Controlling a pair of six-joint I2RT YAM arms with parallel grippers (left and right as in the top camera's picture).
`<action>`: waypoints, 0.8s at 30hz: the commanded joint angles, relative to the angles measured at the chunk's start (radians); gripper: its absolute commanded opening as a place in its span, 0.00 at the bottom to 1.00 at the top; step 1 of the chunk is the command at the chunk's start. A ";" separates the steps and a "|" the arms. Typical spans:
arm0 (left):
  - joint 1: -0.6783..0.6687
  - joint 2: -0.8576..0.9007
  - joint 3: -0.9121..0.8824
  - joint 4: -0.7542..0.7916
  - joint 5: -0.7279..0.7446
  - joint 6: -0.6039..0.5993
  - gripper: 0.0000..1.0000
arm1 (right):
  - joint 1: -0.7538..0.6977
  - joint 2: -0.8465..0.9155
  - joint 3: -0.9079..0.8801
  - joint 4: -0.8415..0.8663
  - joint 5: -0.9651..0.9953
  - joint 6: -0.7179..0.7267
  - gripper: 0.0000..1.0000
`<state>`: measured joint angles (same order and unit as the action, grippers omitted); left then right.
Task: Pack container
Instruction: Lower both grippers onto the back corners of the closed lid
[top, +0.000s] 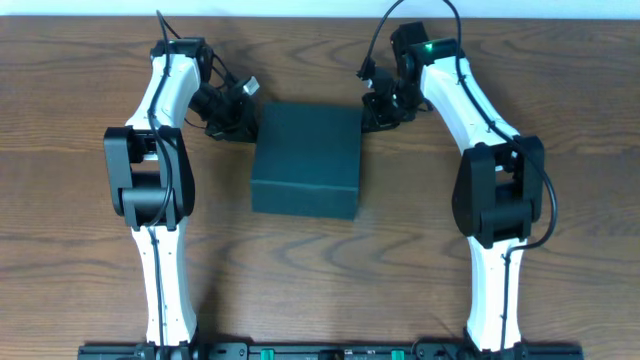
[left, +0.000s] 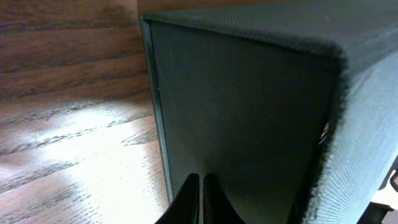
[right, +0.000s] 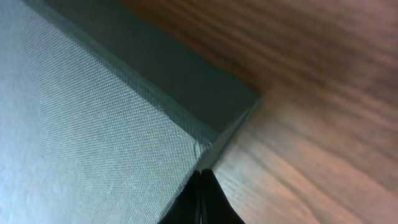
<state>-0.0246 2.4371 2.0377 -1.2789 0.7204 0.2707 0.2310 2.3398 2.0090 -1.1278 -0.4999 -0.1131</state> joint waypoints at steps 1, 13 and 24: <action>-0.045 0.001 -0.003 -0.004 0.039 0.010 0.06 | 0.016 -0.028 -0.005 0.021 -0.056 -0.007 0.02; -0.116 0.001 -0.002 0.025 0.028 -0.023 0.06 | -0.023 -0.028 -0.005 0.005 -0.047 -0.026 0.01; -0.125 0.001 0.031 0.074 -0.072 -0.119 0.06 | -0.082 -0.034 0.003 -0.077 -0.001 -0.068 0.01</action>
<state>-0.1314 2.4371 2.0380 -1.2049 0.6682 0.1951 0.1516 2.3398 2.0090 -1.1912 -0.4755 -0.1505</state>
